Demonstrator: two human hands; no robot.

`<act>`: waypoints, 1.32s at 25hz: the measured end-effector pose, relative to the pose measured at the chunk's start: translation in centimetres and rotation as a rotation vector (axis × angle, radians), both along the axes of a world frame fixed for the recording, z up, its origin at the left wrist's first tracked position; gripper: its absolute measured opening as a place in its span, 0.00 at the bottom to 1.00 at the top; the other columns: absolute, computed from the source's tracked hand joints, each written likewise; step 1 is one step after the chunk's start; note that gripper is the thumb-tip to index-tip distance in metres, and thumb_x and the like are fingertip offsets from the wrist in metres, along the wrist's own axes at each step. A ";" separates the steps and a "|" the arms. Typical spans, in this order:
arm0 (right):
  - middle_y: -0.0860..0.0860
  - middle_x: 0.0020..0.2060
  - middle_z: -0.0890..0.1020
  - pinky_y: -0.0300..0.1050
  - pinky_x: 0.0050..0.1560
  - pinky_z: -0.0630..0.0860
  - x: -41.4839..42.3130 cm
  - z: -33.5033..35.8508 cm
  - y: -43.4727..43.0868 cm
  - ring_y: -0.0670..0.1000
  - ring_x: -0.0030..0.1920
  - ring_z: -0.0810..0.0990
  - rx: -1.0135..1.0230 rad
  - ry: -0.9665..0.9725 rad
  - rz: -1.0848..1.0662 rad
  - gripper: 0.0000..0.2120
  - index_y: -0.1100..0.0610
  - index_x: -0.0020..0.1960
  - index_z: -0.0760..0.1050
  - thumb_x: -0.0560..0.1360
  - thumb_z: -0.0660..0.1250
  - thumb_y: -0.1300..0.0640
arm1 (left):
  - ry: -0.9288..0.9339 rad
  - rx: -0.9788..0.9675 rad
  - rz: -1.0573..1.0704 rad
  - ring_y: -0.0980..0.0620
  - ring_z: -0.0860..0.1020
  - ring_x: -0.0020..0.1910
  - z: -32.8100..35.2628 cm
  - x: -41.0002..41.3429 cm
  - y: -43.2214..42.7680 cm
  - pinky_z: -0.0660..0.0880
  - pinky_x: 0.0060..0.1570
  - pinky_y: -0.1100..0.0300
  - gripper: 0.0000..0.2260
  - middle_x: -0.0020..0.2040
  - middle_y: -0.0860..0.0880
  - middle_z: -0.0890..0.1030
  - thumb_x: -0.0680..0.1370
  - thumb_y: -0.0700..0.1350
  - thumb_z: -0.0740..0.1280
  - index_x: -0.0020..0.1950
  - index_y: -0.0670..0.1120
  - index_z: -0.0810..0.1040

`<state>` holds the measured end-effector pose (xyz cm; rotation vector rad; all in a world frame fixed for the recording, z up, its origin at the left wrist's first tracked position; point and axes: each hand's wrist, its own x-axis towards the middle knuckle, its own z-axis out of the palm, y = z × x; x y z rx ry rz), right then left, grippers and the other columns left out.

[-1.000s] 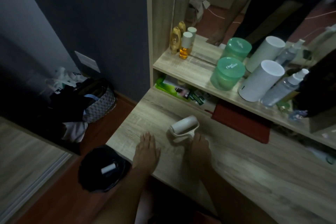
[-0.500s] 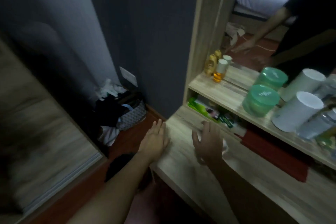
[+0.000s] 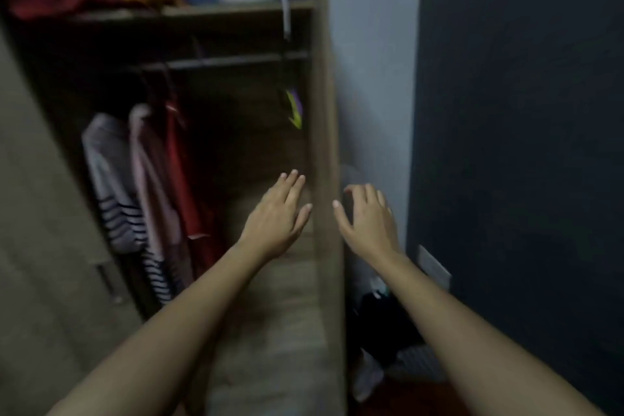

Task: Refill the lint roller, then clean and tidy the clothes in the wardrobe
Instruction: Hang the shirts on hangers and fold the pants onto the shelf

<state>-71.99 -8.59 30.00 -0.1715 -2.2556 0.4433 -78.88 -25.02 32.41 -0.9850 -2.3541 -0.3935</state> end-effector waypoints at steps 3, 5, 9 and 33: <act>0.54 0.52 0.77 0.51 0.52 0.72 -9.9 6.9 -7.8 0.57 0.54 0.74 0.032 0.110 0.106 0.18 0.55 0.57 0.73 0.75 0.57 0.44 | 0.149 0.022 0.100 0.44 0.58 0.75 6.7 -7.9 -8.9 0.52 0.71 0.58 0.33 0.75 0.42 0.62 0.76 0.59 0.46 0.74 0.40 0.60; 0.54 0.53 0.76 0.52 0.53 0.72 -15.2 11.2 -12.2 0.56 0.54 0.74 0.073 0.185 0.170 0.17 0.55 0.57 0.72 0.76 0.59 0.46 | 0.250 0.022 0.167 0.43 0.60 0.74 10.7 -12.2 -13.6 0.52 0.70 0.58 0.31 0.74 0.40 0.64 0.77 0.58 0.47 0.73 0.39 0.62; 0.55 0.55 0.74 0.53 0.54 0.71 -22.6 18.2 -18.1 0.56 0.57 0.72 0.122 0.313 0.205 0.18 0.56 0.60 0.71 0.76 0.59 0.46 | 0.432 0.012 0.222 0.40 0.64 0.72 16.5 -18.6 -20.5 0.61 0.69 0.50 0.28 0.71 0.37 0.67 0.78 0.54 0.53 0.71 0.37 0.65; 0.53 0.56 0.77 0.58 0.57 0.75 -39.7 41.3 -22.7 0.57 0.57 0.77 0.024 0.161 0.320 0.23 0.43 0.65 0.68 0.71 0.69 0.52 | 0.509 -0.030 0.469 0.44 0.43 0.77 28.7 -35.0 -25.8 0.45 0.73 0.48 0.36 0.78 0.46 0.42 0.73 0.69 0.42 0.75 0.53 0.37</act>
